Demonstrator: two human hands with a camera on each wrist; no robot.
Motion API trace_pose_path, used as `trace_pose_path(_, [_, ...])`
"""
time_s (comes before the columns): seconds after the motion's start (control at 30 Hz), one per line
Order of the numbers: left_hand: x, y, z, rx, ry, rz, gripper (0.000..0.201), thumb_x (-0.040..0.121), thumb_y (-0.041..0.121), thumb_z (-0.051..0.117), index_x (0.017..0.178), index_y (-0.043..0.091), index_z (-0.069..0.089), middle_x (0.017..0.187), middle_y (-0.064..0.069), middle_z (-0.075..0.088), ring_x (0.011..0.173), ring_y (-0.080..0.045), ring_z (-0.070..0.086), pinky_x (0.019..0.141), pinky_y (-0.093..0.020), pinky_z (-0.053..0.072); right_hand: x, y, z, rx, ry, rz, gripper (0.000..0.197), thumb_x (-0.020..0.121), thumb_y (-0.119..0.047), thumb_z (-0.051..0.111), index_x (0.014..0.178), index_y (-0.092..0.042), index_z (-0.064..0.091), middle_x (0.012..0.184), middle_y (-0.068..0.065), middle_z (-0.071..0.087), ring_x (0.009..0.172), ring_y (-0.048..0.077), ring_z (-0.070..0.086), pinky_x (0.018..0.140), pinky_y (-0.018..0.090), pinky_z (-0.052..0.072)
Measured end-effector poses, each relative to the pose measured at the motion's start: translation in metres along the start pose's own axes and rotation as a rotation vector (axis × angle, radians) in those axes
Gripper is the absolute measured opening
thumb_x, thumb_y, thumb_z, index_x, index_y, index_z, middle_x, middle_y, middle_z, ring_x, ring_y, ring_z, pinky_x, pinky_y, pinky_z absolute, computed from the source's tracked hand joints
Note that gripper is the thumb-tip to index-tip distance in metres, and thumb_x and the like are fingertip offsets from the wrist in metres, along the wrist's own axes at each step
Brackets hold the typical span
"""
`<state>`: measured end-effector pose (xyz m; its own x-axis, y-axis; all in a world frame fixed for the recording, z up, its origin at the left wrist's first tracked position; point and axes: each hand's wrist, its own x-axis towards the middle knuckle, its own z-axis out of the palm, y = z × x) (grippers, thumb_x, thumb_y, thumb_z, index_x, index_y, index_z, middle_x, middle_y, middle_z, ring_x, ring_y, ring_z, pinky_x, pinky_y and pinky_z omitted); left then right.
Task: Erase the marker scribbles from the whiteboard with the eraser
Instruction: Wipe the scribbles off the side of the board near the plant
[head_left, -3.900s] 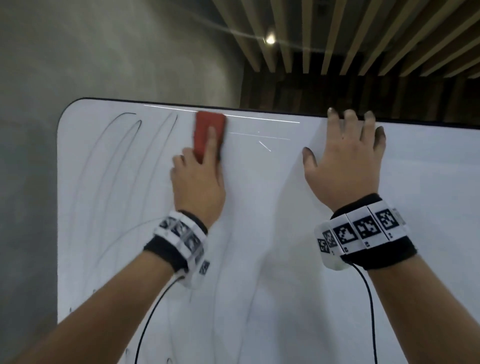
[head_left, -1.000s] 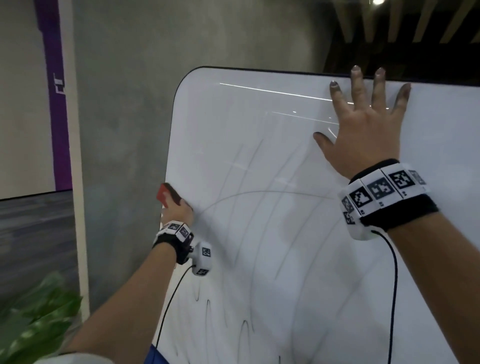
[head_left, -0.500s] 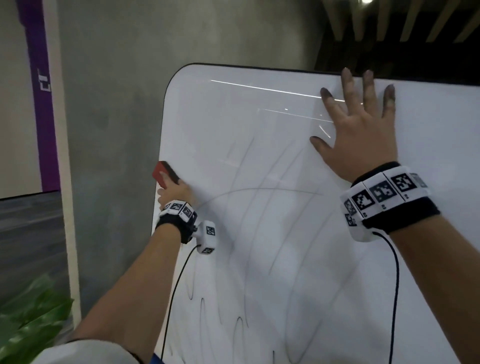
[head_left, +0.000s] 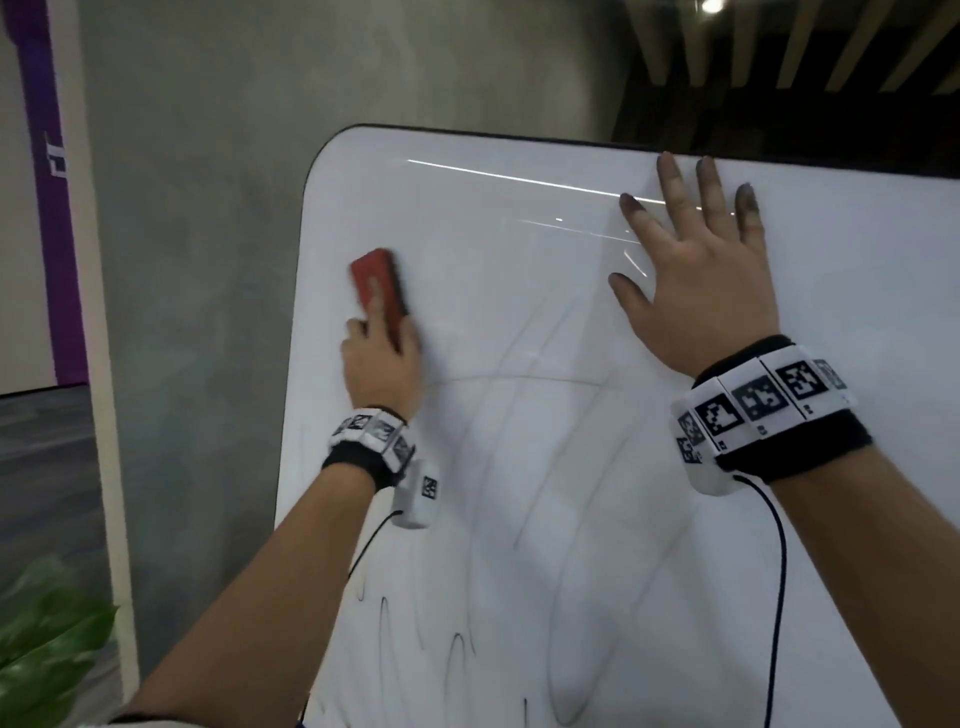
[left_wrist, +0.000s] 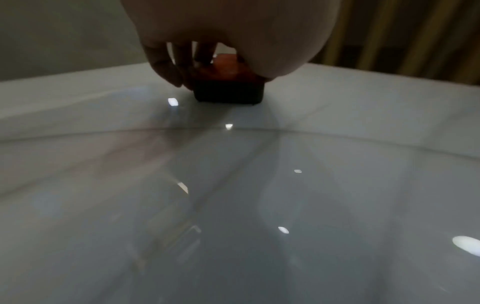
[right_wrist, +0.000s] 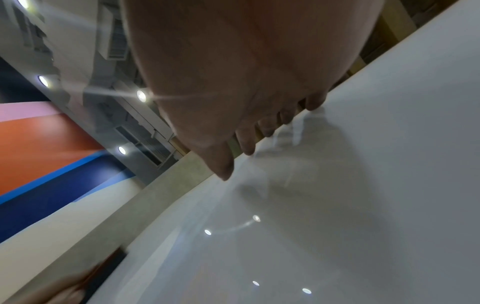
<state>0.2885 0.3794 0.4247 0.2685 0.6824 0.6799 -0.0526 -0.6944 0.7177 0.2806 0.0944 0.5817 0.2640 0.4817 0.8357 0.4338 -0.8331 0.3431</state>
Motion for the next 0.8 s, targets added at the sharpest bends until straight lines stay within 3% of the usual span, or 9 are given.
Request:
trace_pose_path(0.17, [-0.023,-0.101,-0.011,0.028,-0.120,-0.696,0.061,0.108,0.035,0.038,0.163,0.023,0.013,0.149,-0.030,0.041,0.133,-0.047,0.046,0.110,-0.049,0.036,-0.020,0.000,0.004,0.023,0.001,-0.017,0.059,0.097,-0.012,0.048,0.155,-0.018,0.038,0.169,0.011,0.013,0.156,0.036,0.008,0.126,0.052,0.004])
trace_pose_path(0.27, [-0.035,-0.108,-0.013,0.015,-0.173,-0.833,0.063,0.108,0.032,0.038,0.163,0.020,0.010,0.152,-0.033,0.036,0.136,-0.048,0.044,0.113,-0.049,0.032,-0.022,-0.001,0.004,0.031,-0.008,-0.009,0.067,0.091,-0.002,0.043,0.156,-0.017,0.036,0.169,0.010,0.010,0.156,0.036,0.006,0.126,0.051,0.002])
trace_pose_path(0.33, [-0.039,-0.074,-0.010,0.039,-0.150,-0.663,0.064,0.106,0.037,0.041,0.162,0.023,0.014,0.140,-0.032,0.046,0.126,-0.050,0.051,0.104,-0.051,0.040,-0.020,-0.003,0.005,0.038,-0.003,-0.002,0.068,0.090,-0.001,0.042,0.156,-0.017,0.036,0.169,0.011,0.010,0.156,0.037,0.005,0.125,0.052,0.001])
trace_pose_path(0.4, [-0.054,-0.022,-0.009,0.016,-0.118,-0.247,0.065,0.104,0.040,0.047,0.161,0.025,0.021,0.121,-0.026,0.054,0.109,-0.043,0.057,0.092,-0.048,0.046,-0.021,-0.004,0.006,0.045,0.000,0.002,0.067,0.091,-0.001,0.042,0.156,-0.016,0.036,0.169,0.011,0.010,0.156,0.037,0.005,0.126,0.053,0.001])
trace_pose_path(0.47, [-0.086,0.035,-0.010,0.021,-0.152,0.206,0.064,0.101,0.041,0.051,0.159,0.024,0.028,0.106,-0.016,0.054,0.092,-0.033,0.053,0.081,-0.041,0.046,-0.022,-0.003,0.006,0.065,-0.001,0.001,0.065,0.093,-0.001,0.043,0.155,-0.016,0.037,0.169,0.011,0.011,0.156,0.037,0.006,0.126,0.053,0.002])
trace_pose_path(0.5, [-0.101,0.055,-0.008,0.032,-0.166,0.347,0.064,0.101,0.042,0.051,0.158,0.022,0.031,0.104,-0.013,0.054,0.088,-0.029,0.050,0.079,-0.038,0.044,-0.023,-0.002,0.005,0.076,-0.001,0.001,0.063,0.093,-0.001,0.043,0.155,-0.016,0.038,0.169,0.011,0.012,0.156,0.037,0.007,0.126,0.053,0.003])
trace_pose_path(0.6, [-0.115,0.067,-0.003,0.022,-0.135,0.451,0.062,0.102,0.043,0.049,0.158,0.022,0.031,0.103,-0.009,0.053,0.085,-0.026,0.048,0.076,-0.035,0.044,-0.030,0.004,-0.002,0.100,-0.009,0.003,0.060,0.094,-0.003,0.043,0.153,-0.016,0.042,0.168,0.009,0.017,0.156,0.034,0.011,0.126,0.051,0.004])
trace_pose_path(0.67, [-0.100,0.035,0.000,0.046,-0.104,0.328,0.062,0.102,0.043,0.048,0.159,0.024,0.029,0.106,-0.012,0.054,0.087,-0.030,0.051,0.078,-0.039,0.045,-0.044,0.009,-0.005,0.080,-0.006,0.041,0.059,0.095,-0.004,0.044,0.152,-0.018,0.042,0.168,0.007,0.018,0.156,0.032,0.013,0.124,0.056,0.002])
trace_pose_path(0.8, [-0.072,-0.074,-0.004,0.081,-0.162,-0.488,0.064,0.105,0.039,0.044,0.162,0.025,0.017,0.131,-0.028,0.052,0.118,-0.046,0.054,0.098,-0.051,0.043,-0.084,0.021,-0.003,-0.015,-0.012,0.064,0.062,0.097,-0.003,0.043,0.155,-0.023,0.037,0.170,0.006,0.012,0.156,0.033,0.009,0.120,0.065,-0.001])
